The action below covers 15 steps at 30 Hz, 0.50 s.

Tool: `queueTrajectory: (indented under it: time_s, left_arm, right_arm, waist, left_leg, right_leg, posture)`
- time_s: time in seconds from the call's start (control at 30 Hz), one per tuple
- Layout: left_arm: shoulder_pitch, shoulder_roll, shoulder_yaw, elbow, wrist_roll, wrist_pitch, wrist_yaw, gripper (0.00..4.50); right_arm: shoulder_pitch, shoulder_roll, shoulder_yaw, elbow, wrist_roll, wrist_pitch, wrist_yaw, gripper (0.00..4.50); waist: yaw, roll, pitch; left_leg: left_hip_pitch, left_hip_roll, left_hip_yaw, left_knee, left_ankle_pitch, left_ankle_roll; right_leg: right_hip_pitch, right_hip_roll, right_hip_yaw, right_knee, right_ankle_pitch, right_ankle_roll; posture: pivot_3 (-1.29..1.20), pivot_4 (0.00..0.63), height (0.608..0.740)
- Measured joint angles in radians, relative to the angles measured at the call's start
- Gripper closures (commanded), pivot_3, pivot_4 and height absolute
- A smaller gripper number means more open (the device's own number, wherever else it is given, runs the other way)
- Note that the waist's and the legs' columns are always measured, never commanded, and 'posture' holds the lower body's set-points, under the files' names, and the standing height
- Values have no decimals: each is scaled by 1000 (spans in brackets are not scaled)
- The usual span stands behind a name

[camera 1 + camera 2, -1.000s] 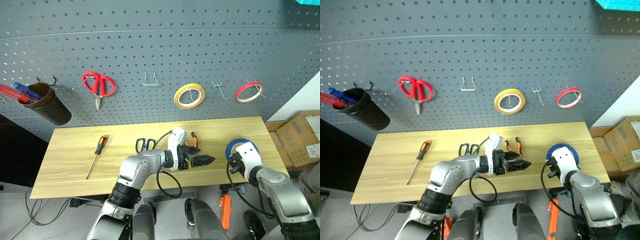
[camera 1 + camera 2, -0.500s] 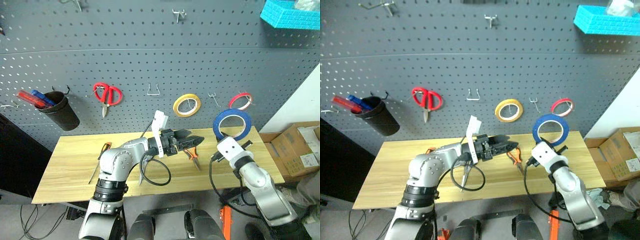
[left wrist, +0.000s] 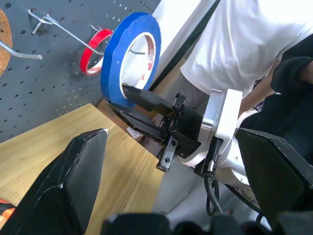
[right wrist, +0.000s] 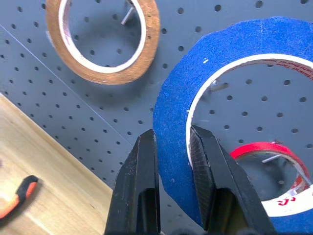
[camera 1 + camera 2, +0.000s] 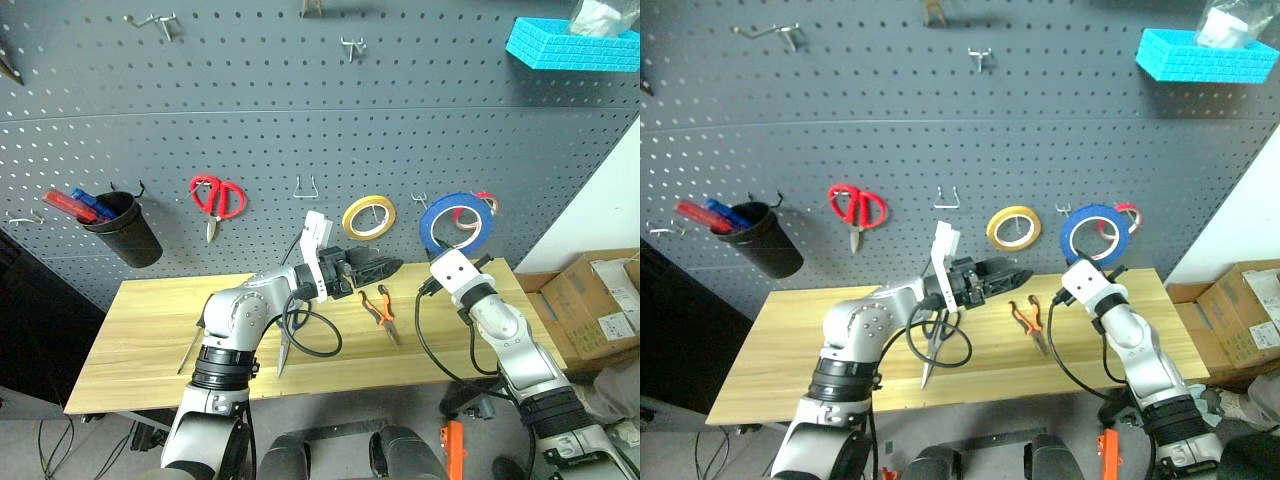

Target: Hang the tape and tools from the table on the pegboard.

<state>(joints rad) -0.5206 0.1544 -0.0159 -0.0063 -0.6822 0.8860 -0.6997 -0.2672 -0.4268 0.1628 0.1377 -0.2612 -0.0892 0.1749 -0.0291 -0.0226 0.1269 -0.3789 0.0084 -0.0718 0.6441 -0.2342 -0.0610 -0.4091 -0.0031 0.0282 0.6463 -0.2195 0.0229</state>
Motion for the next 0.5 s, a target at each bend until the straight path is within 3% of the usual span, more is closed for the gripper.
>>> queueTrajectory:
  time_s: [0.5]
  left_arm:
    - [4,5,1,23,11,-14,0,0]
  right_arm:
    - [-208,48,-9,264,133,-51,201,3969]
  waist:
    - [-3,-3,-5]
  left_leg:
    - [8,0,14,0,0,2]
  right_leg:
    - [2,2,16,0,4,4]
  posture:
    - [56,19,740]
